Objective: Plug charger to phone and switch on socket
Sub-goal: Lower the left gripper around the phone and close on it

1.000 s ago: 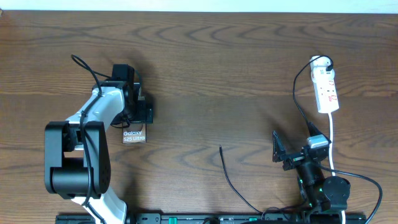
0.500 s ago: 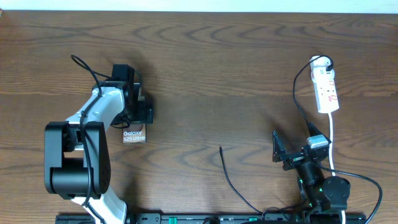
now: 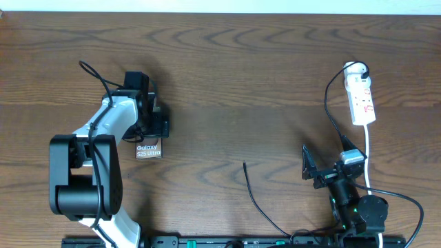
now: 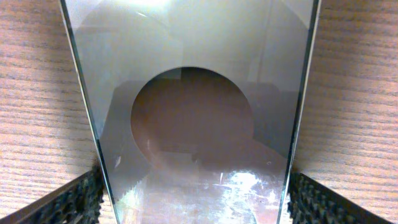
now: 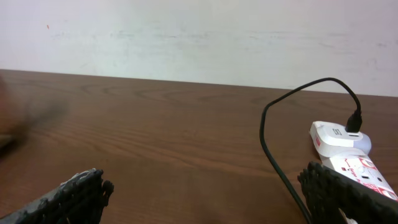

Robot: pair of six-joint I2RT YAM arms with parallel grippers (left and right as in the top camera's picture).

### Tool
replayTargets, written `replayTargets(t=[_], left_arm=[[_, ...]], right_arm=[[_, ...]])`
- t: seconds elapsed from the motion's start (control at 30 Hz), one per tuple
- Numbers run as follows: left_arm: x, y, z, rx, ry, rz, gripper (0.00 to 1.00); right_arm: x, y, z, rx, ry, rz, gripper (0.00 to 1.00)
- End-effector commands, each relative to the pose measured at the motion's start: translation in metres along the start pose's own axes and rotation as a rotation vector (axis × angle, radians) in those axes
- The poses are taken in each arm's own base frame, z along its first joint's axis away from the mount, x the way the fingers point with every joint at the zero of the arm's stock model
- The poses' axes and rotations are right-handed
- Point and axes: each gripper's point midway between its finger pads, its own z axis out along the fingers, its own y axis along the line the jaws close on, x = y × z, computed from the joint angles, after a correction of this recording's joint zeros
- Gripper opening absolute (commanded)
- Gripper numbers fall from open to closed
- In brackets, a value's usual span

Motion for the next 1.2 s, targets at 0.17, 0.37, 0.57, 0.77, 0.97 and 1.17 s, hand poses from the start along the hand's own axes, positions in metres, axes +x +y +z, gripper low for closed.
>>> replayTargets(t=[0.17,0.37,0.57,0.77,0.97,1.17], left_arm=[[0.0246,0.0027,0.0199,-0.010,0.088,0.013,0.74],[0.0245,0.0027,0.0199,-0.010,0.088,0.013,0.72],[0.0245,0.0027,0.0199,-0.010,0.088,0.013,0.68],[0.0244,0.0027,0.0199,-0.010,0.088,0.013,0.66],[0.0238,0.0026,0.0200,-0.010,0.085,0.013,0.68],[0.0238,0.0026,0.0200,-0.010,0.085,0.013,0.79]], right_arm=[[0.0008,-0.0022,-0.0004,0.011,0.002,-0.011,0.99],[0.0008,-0.0023,-0.0004,0.011,0.002,-0.011,0.99],[0.0008,-0.0022,-0.0004,0.011,0.002,-0.011,0.99],[0.0008,-0.0023,-0.0004,0.011,0.002,-0.011,0.99],[0.0008,-0.0023,-0.0004,0.011,0.002,-0.011,0.99],[0.0008,-0.0022,-0.0004,0.011,0.002,-0.011,0.99]])
